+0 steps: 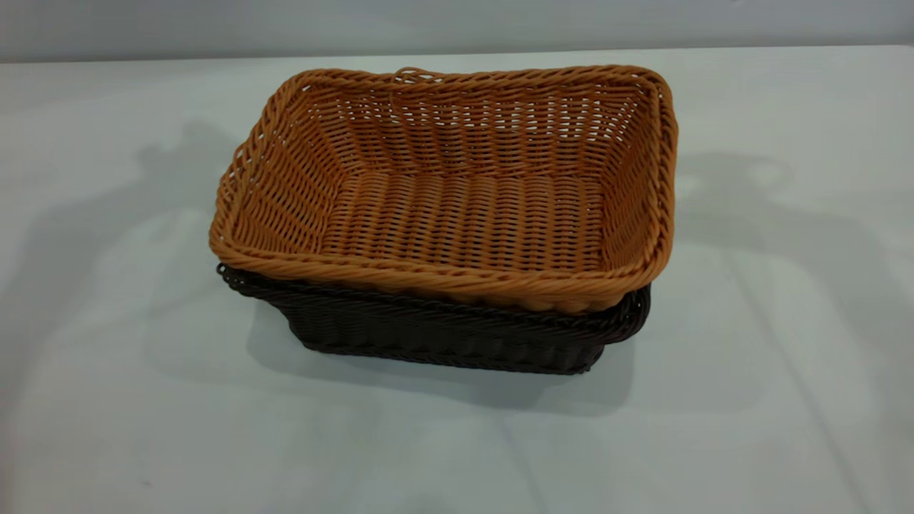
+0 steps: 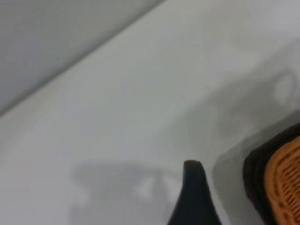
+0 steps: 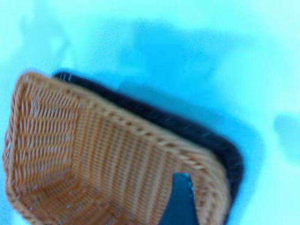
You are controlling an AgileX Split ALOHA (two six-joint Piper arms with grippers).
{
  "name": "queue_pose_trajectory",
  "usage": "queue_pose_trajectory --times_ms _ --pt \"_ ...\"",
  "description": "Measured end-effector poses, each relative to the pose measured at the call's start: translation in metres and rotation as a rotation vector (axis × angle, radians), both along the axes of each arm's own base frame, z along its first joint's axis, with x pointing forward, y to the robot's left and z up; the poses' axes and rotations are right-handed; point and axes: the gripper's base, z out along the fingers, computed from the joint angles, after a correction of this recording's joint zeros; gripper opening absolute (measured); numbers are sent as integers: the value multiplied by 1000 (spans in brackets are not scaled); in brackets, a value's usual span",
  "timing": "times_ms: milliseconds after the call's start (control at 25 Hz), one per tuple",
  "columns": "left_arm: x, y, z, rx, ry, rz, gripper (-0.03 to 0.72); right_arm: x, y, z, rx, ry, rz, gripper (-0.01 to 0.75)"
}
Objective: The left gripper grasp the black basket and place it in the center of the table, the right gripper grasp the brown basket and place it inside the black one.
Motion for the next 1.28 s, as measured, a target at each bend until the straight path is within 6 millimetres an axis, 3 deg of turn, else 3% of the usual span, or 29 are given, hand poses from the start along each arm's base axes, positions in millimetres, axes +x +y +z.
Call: queue_pose_trajectory --times_ms 120,240,440,600,720,920,1120,1280 --pt "-18 1 33 -21 -28 40 495 -17 -16 43 -23 -89 -24 545" --pt "-40 6 63 -22 -28 114 495 -42 -18 90 -28 -201 -22 545" --pt "-87 22 108 47 -10 304 495 -101 -16 165 -33 -415 3 545" --pt "-129 34 133 99 57 435 495 -151 -12 204 -29 -532 37 545" --pt "-147 38 149 110 10 479 495 -186 -8 220 -13 -553 93 545" --pt "-183 40 146 96 19 497 495 -246 -2 238 15 -575 161 545" --pt "-246 42 112 108 91 506 495 -310 0 228 36 -616 146 545" --pt "-304 44 81 92 110 527 495 -349 1 198 60 -595 119 545"
